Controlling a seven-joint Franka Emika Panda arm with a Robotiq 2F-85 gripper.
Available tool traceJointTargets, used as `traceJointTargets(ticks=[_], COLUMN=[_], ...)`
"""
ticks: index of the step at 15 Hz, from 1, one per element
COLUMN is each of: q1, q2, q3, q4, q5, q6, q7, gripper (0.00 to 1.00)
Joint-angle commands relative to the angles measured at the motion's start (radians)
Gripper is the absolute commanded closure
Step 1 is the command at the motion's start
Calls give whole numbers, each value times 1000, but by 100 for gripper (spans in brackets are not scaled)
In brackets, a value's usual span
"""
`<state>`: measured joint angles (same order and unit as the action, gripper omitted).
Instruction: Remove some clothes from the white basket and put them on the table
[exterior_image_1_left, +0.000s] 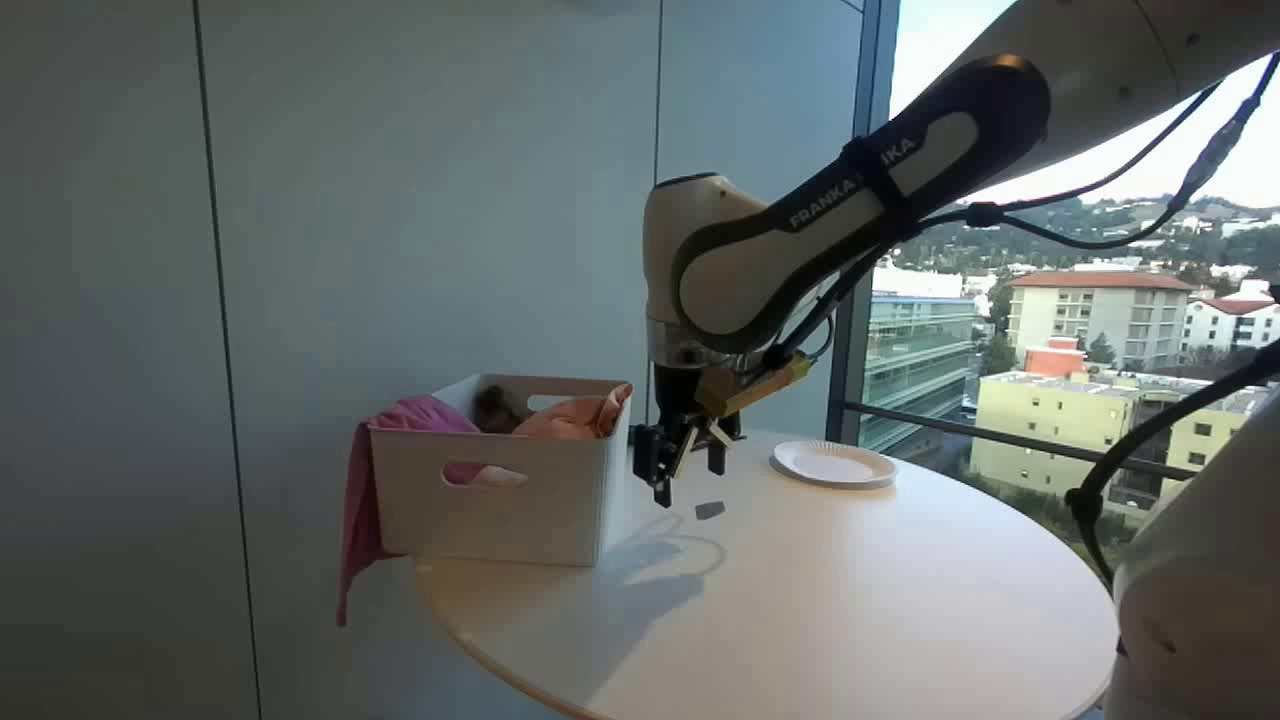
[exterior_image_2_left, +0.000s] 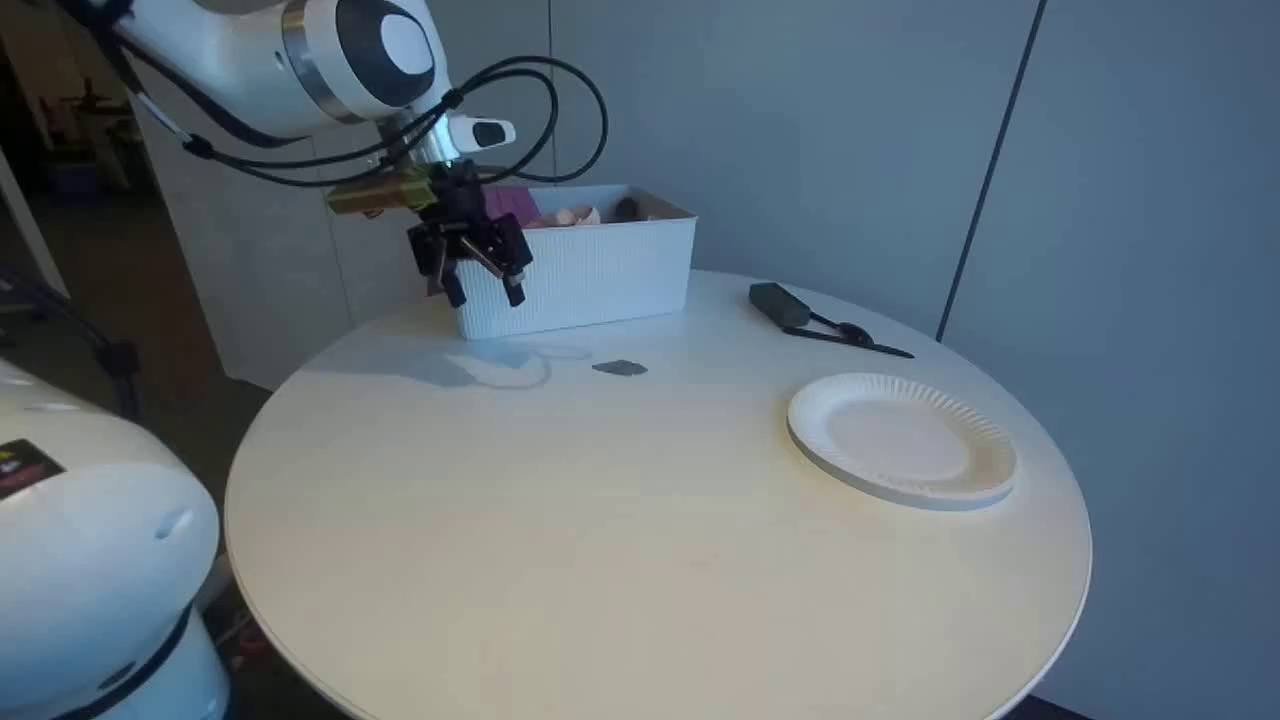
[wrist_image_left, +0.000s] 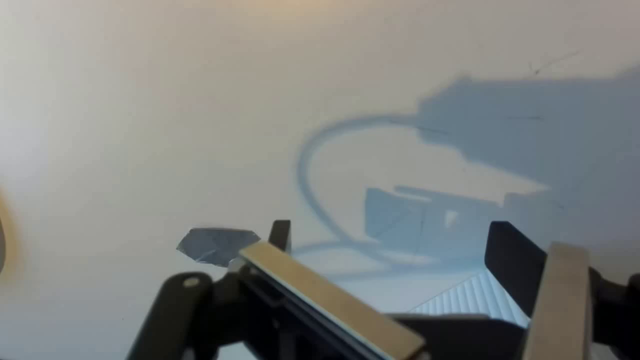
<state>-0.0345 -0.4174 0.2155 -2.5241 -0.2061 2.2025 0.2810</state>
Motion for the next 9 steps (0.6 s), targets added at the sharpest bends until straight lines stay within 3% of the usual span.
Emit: traceJointTargets(ticks=[1,7,9], q1=[20,20,3], q2=[2,0,-13], q3=[-19,-19,-8], q4=[7,13,22], q5=[-9,-9,-57], q6=[-4,-4,-15], q7=[7,7,28], gripper=[0,0,0])
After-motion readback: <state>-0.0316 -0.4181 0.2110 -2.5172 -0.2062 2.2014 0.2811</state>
